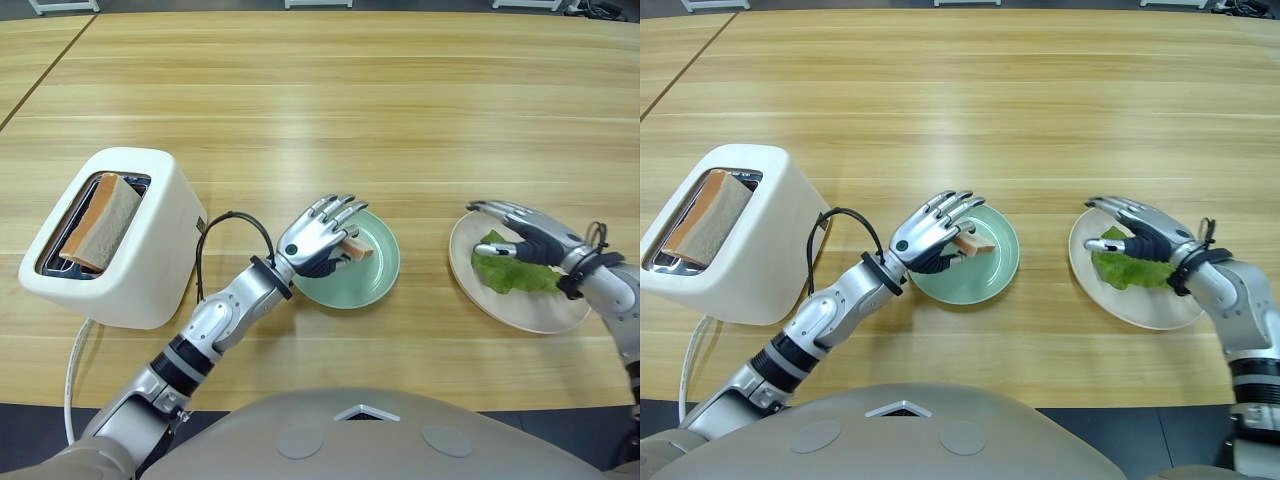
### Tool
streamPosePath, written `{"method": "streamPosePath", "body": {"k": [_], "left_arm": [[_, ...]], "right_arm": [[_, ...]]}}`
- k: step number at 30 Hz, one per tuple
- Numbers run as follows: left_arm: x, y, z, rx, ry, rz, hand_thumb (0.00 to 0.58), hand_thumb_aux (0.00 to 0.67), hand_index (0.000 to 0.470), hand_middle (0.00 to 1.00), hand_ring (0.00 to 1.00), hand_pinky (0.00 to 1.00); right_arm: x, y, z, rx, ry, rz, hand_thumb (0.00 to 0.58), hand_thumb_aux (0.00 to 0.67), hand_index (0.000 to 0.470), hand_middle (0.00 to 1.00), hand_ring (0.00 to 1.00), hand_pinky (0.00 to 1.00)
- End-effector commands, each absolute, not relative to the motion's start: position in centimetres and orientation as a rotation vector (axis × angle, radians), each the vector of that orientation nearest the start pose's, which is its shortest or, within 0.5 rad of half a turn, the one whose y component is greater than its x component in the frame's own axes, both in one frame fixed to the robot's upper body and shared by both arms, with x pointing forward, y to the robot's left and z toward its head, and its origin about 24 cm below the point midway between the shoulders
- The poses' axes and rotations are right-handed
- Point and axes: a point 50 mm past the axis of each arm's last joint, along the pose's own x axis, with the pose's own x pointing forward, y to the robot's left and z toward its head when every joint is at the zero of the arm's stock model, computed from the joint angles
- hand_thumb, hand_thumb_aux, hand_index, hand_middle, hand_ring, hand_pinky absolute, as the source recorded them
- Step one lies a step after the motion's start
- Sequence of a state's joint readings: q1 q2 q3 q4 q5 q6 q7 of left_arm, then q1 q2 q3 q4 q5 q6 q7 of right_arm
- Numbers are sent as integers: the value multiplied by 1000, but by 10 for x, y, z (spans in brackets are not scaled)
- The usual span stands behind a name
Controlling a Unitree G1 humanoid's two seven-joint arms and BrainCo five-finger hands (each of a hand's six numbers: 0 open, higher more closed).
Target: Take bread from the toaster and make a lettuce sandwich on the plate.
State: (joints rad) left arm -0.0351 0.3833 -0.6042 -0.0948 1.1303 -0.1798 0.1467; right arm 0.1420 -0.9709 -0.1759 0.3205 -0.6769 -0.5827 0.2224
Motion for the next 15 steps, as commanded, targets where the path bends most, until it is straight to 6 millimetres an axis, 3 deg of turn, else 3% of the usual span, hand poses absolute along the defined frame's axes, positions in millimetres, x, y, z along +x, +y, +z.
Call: {"method": "streamPosePath", "body": {"k": [1, 8, 9, 10, 12, 13, 14, 15], "left_arm": [[193, 73, 42, 1395, -568, -557, 0, 0, 0, 0, 0, 0], [187, 86, 60, 1428, -571, -474, 0, 0, 0, 0, 0, 0], [187, 87, 62, 1419, -570, -465, 0, 0, 0, 0, 0, 0], [186, 88, 66, 1400, -568, -454, 0, 0, 0, 0, 0, 0], [185, 91, 72, 1342, -557, -435, 0, 0, 0, 0, 0, 0], [184, 93, 74, 1322, -555, -426, 0, 0, 0, 0, 0, 0], [183, 95, 77, 1297, -551, -413, 0, 0, 0, 0, 0, 0], [182, 98, 80, 1273, -545, -400, 40, 24, 17, 0, 0, 0]], "right_arm": [[203, -358, 78, -1713, 218, 486, 0, 0, 0, 0, 0, 0], [202, -359, 64, -1785, 251, 564, 0, 0, 0, 0, 0, 0], [202, -358, 61, -1784, 261, 580, 96, 58, 41, 0, 0, 0], [202, -358, 58, -1785, 274, 593, 425, 323, 227, 0, 0, 0], [203, -357, 54, -1785, 292, 608, 498, 418, 293, 0, 0, 0], [204, -356, 54, -1783, 292, 609, 560, 547, 383, 0, 0, 0], [206, -355, 54, -1782, 285, 607, 580, 670, 470, 0, 0, 0], [208, -353, 54, -1779, 269, 605, 580, 670, 470, 0, 0, 0]]}}
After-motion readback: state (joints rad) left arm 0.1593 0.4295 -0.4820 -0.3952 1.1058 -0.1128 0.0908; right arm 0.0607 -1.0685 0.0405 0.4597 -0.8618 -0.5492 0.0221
